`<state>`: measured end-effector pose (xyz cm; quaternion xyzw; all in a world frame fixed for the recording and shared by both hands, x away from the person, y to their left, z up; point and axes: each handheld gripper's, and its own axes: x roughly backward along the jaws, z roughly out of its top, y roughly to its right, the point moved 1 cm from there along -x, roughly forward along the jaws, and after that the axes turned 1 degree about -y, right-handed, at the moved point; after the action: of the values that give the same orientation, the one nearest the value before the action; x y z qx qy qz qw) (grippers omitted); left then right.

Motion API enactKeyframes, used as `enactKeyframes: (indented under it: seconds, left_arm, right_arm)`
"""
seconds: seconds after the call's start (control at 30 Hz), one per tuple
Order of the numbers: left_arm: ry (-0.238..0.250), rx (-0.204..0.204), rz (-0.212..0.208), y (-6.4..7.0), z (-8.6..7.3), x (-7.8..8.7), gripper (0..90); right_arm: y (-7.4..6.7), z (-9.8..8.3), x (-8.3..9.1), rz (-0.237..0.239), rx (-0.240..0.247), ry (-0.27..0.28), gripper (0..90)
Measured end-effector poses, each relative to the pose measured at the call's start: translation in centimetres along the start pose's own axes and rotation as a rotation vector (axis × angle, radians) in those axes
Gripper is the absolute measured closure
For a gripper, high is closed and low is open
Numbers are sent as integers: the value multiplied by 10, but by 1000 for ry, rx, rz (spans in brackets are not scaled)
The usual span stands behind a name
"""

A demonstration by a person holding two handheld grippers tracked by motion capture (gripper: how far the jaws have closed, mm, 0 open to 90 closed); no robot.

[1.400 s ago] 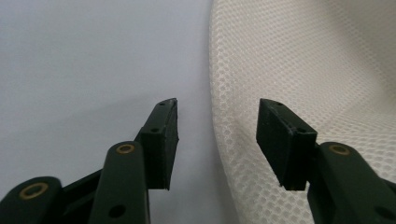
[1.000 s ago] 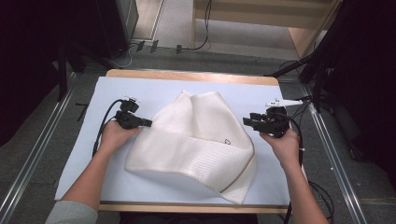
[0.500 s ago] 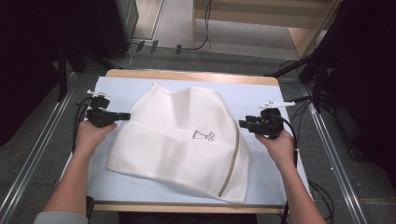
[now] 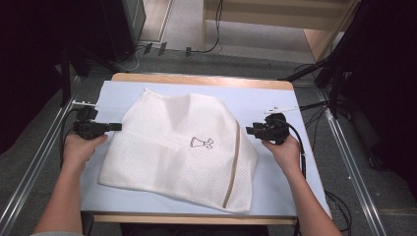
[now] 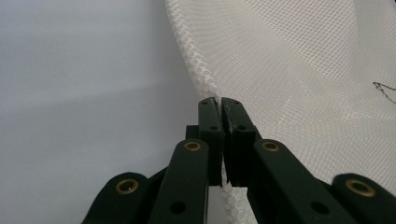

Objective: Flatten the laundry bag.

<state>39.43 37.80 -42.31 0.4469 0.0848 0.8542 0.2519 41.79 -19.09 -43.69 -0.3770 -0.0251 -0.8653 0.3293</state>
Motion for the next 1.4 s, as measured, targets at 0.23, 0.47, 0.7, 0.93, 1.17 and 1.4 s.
enactKeyframes:
  seconds: [0.23,0.47,0.7,0.93,1.17,1.4]
  left_arm:
    - [0,36,12,-10,-10,8,877]
    - [-7,39,19,-13,-14,9,861]
    - [-14,44,27,-13,-14,6,848]
    - [-19,39,30,-12,-14,4,846]
    - [-14,41,21,-12,-13,4,846]
    - [4,45,-30,-4,-10,1,850]
  right_arm:
    - [3,2,-20,22,-45,6,582]
    - [-8,7,-41,44,-28,-7,503]
    - [-18,1,-64,26,12,-74,452]
    - [-25,-1,-69,9,61,-81,591]
    - [-23,2,-65,47,18,-100,828]
    - [-20,16,-37,11,51,-54,841]
